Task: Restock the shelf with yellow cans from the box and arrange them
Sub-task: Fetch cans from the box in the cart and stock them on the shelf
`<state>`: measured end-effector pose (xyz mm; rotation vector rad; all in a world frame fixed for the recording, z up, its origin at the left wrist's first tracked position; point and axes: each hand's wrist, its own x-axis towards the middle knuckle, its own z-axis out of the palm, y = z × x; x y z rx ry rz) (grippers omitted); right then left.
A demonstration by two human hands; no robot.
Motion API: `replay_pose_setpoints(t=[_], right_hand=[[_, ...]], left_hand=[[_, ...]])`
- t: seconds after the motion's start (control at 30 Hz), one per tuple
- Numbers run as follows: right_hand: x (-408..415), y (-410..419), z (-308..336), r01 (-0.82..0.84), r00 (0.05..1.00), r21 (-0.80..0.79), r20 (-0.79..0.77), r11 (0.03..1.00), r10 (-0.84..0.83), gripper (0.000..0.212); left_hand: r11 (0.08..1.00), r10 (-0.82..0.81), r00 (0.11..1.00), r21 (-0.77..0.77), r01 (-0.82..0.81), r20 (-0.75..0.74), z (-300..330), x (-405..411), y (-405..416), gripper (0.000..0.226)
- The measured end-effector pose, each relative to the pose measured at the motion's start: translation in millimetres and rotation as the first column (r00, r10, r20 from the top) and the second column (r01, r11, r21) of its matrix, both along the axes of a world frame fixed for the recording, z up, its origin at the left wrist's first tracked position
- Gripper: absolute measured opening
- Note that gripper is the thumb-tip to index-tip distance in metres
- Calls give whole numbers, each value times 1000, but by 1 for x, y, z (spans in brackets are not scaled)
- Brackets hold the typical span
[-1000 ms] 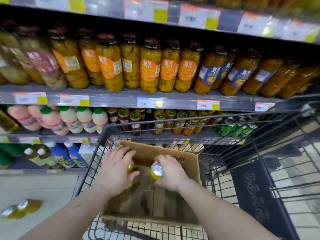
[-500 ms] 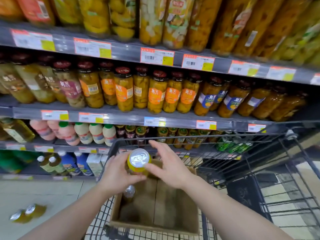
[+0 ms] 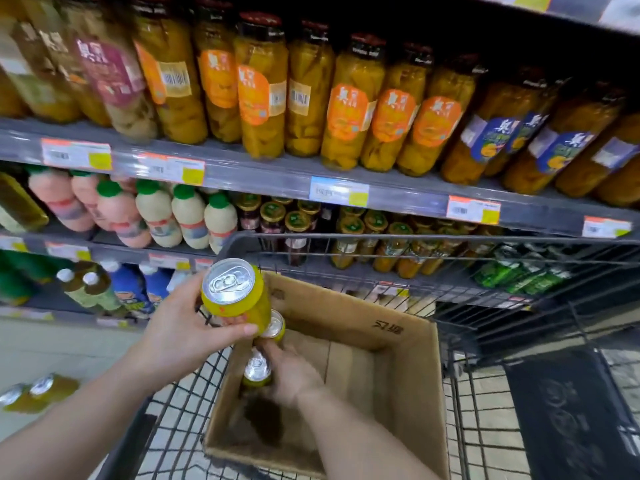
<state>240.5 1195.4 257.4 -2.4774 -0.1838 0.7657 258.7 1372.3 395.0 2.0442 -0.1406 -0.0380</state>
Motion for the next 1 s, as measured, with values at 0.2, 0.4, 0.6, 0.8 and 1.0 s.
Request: replay_pose_setpoints(t=[0.2, 0.4, 0.6, 0.8, 1.0], right_hand=[[-12, -18, 16, 50, 996, -12, -70, 999, -50, 84], [-31, -52, 107, 143, 989, 18, -52, 990, -142, 67], [-24, -43, 250, 117, 985, 176, 102, 977, -137, 72], [-1, 18, 355, 27, 954, 324, 274, 946, -122, 77], [-2, 149, 423, -132, 929, 394, 370, 909, -25, 65]], left_hand=[[1000, 4, 999, -8, -4, -54, 11, 0, 3, 74], [1000, 5, 996, 29, -3, -94, 53, -15, -1, 65], [999, 42, 990, 26, -39, -131, 132, -40, 8, 68], [988, 157, 984, 10, -157, -87, 200, -64, 76, 71], [932, 359, 933, -38, -359, -17, 248, -106, 190, 58]])
